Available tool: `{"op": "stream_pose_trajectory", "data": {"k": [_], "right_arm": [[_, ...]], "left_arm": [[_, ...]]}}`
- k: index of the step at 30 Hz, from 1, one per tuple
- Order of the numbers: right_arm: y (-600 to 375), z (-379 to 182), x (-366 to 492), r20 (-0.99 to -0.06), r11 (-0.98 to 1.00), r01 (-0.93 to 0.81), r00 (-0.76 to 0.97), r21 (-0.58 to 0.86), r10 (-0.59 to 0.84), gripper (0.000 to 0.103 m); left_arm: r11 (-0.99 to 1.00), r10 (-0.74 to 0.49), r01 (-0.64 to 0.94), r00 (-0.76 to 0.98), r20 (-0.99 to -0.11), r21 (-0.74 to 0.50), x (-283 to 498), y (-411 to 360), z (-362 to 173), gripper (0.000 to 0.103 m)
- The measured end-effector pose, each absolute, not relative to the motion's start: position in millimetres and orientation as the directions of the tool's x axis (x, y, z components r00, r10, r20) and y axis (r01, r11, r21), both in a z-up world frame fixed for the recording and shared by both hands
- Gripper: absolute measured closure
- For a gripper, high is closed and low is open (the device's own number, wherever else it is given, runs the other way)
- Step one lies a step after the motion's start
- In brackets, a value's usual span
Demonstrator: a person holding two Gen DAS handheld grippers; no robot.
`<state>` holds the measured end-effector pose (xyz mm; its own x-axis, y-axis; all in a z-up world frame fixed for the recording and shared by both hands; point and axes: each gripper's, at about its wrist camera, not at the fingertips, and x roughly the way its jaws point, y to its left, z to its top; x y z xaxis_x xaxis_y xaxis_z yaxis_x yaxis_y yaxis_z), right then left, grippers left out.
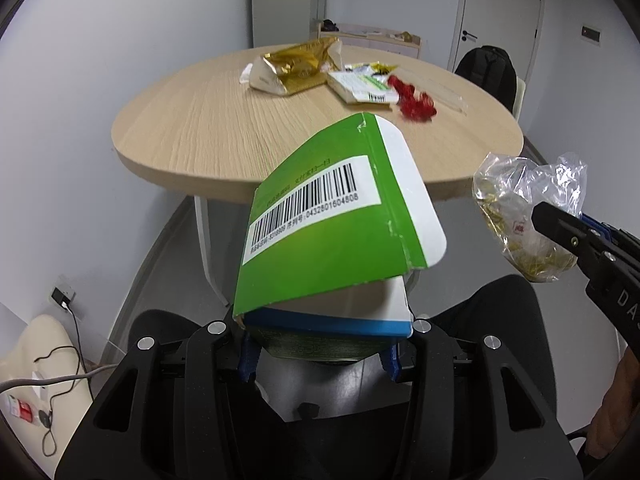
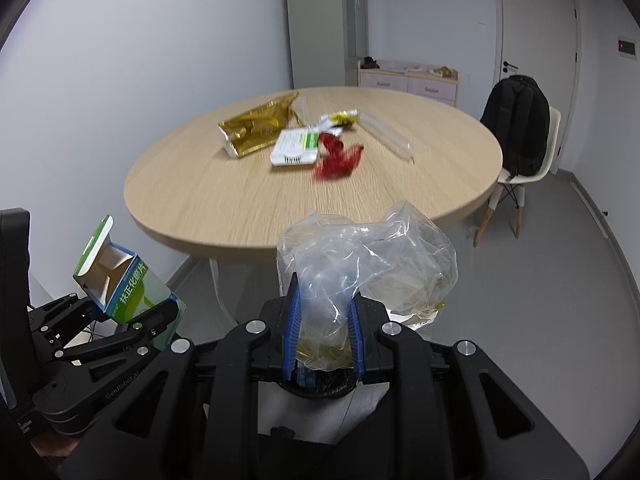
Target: Collect trash
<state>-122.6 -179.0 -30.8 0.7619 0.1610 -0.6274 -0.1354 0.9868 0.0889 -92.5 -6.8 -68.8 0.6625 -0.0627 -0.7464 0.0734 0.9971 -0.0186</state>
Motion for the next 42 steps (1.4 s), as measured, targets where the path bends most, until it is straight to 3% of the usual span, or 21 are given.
{"op": "stream_pose_trajectory", "data": {"k": [24, 42], "right_arm": [[-166.2, -146.6, -74.9, -0.755, 0.991, -0.101, 0.642, 0.089, 0.134, 0.083], [-149.7, -221.7, 5.7, -0.835, 0.989, -0.117, 0.532, 0.092, 0.140, 0.083]], "left_arm": [[0.997, -0.063, 0.066, 0.597, -0.800, -0.030, -62.3, -4.1, -160.9, 0.057], [0.999, -0.026, -0.004, 0.506, -0.862, -0.033, 8.5, 12.6, -236.4, 0.057]]}}
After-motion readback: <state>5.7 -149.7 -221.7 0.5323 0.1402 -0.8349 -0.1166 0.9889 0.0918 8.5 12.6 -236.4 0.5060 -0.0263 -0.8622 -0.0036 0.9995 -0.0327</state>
